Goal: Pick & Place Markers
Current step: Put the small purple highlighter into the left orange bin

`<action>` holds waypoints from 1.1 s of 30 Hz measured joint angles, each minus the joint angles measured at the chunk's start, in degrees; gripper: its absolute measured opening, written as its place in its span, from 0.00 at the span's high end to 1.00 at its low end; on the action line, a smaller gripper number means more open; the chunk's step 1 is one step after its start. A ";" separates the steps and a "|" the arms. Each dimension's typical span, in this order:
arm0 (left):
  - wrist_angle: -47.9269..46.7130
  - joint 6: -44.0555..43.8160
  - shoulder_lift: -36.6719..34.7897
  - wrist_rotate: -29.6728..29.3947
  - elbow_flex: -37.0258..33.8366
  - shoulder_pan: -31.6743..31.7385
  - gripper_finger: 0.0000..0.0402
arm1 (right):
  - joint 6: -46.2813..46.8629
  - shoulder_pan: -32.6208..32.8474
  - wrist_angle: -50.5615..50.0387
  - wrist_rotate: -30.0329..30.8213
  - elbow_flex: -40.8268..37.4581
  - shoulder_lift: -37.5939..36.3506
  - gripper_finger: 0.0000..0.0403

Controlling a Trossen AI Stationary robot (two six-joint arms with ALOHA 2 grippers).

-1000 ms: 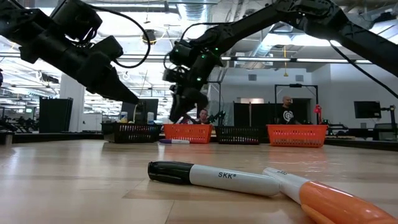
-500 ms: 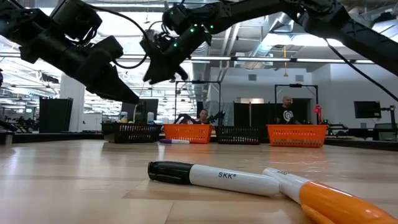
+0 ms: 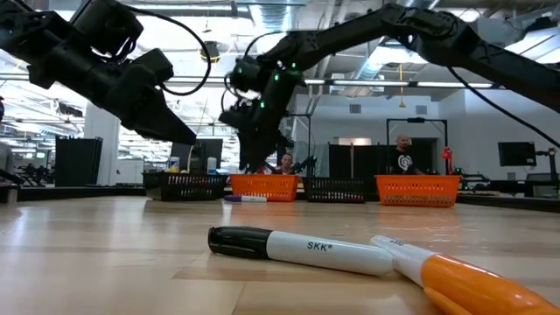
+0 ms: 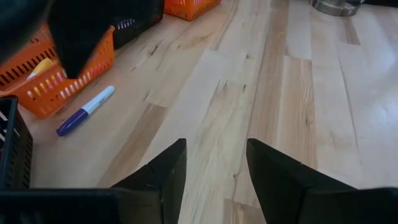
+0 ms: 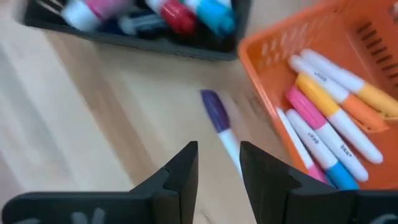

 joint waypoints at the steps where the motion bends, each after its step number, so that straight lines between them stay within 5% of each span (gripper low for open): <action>1: 0.22 -0.35 0.00 -0.10 0.00 -0.13 0.58 | -0.03 -0.06 -0.70 0.14 -0.11 0.25 0.73; 9: 0.83 -1.72 0.00 -0.07 0.04 -0.47 0.58 | 0.39 1.01 -1.46 0.60 -0.19 0.91 0.73; 20: 0.97 -3.69 0.00 0.26 0.04 -1.86 0.58 | 3.41 2.71 1.60 12.90 -0.18 4.66 0.73; 33: 1.08 -3.97 0.00 2.62 0.02 -2.02 0.59 | 3.07 3.12 1.69 12.72 -0.17 4.50 0.73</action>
